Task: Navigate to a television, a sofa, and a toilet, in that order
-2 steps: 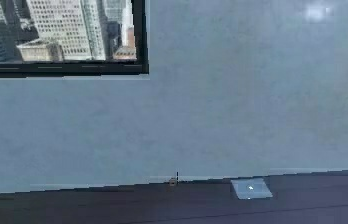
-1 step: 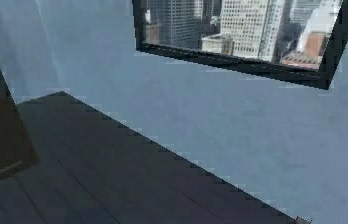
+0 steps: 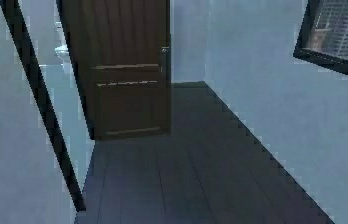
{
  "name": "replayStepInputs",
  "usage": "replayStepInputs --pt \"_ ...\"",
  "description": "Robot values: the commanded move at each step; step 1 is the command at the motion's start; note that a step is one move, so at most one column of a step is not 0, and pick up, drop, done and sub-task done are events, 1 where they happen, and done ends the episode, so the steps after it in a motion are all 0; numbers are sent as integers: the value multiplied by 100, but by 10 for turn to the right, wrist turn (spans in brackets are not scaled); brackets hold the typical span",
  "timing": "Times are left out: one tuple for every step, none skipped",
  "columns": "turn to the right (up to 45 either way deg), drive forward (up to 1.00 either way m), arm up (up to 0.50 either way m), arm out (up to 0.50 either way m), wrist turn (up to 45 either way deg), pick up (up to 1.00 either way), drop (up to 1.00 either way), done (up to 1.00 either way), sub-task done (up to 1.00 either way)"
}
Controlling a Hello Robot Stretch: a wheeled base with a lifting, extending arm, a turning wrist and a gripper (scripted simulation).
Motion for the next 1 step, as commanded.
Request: replayStepInputs --pt "0 100 0 0 0 0 0 0 0"
